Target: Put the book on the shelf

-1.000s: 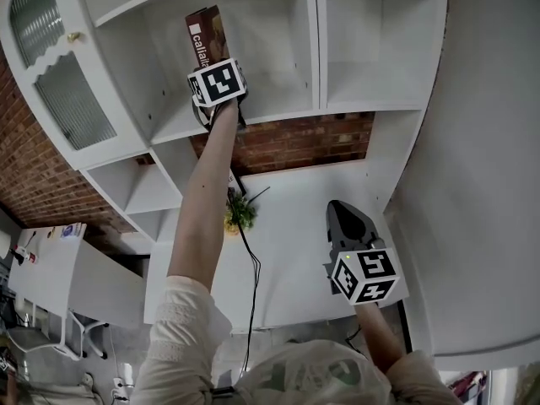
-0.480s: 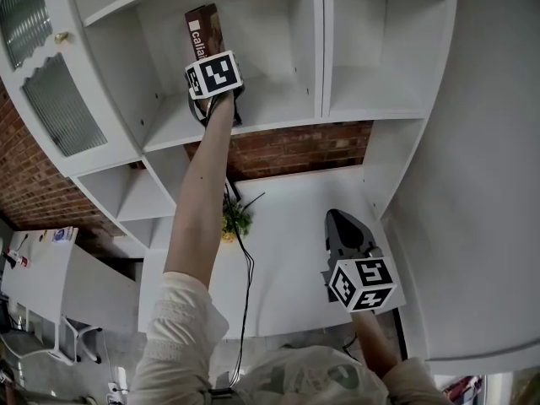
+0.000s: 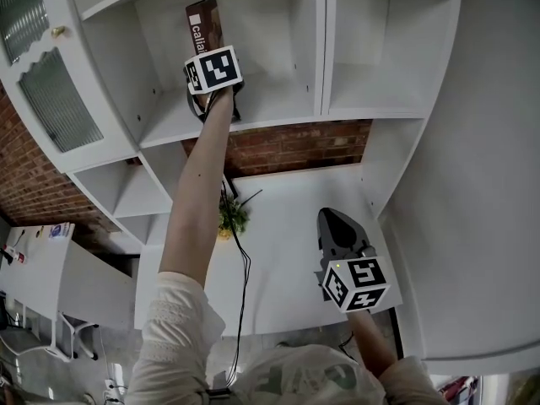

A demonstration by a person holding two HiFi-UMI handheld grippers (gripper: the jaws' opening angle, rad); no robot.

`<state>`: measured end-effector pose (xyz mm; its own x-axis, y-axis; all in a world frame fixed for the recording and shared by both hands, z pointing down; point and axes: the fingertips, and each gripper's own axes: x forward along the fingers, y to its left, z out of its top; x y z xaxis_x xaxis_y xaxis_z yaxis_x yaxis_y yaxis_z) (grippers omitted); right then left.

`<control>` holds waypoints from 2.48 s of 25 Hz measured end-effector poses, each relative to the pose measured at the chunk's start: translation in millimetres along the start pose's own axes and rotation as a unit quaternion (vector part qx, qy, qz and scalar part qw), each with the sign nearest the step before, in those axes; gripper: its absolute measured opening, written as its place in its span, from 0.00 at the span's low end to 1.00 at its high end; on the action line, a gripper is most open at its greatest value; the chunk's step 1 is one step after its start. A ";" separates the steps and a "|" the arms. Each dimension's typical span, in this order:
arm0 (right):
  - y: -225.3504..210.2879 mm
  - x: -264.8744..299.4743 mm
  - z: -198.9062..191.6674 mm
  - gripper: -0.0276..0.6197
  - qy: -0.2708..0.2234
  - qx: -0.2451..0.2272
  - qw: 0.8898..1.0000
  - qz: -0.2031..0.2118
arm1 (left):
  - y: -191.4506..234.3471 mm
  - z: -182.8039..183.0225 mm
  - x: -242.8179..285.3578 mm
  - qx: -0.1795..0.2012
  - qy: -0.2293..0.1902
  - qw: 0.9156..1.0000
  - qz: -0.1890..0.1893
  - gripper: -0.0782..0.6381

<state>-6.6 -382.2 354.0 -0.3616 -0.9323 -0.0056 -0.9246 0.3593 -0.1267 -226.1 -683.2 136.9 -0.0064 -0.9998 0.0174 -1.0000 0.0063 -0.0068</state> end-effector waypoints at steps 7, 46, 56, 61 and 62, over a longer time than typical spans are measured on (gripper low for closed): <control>10.7 -1.9 9.8 0.07 -0.010 0.000 1.000 0.019 | -1.6 6.2 -15.1 -0.008 -0.016 1.000 0.013 0.37; 154.0 -90.9 27.9 0.07 -0.079 -0.119 0.973 0.182 | -48.0 -148.1 -469.5 0.024 -0.187 0.977 -0.104 0.13; 141.9 -94.2 37.3 0.07 -0.100 -0.116 0.976 0.156 | -47.9 -167.3 -458.7 0.006 -0.156 0.983 -0.096 0.13; 137.8 -94.7 34.4 0.07 -0.092 -0.110 0.978 0.154 | -49.4 -176.6 -455.2 0.003 -0.138 0.985 -0.099 0.13; 137.5 -94.3 33.5 0.07 -0.088 -0.105 0.978 0.156 | -51.0 -178.1 -454.2 0.002 -0.135 0.986 -0.103 0.13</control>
<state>-95.6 -246.2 303.9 -0.6212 -0.7615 -0.1853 -0.7833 0.6110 0.1149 -173.4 -226.3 307.4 0.1985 -0.9484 -0.2471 -0.9800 -0.1959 -0.0355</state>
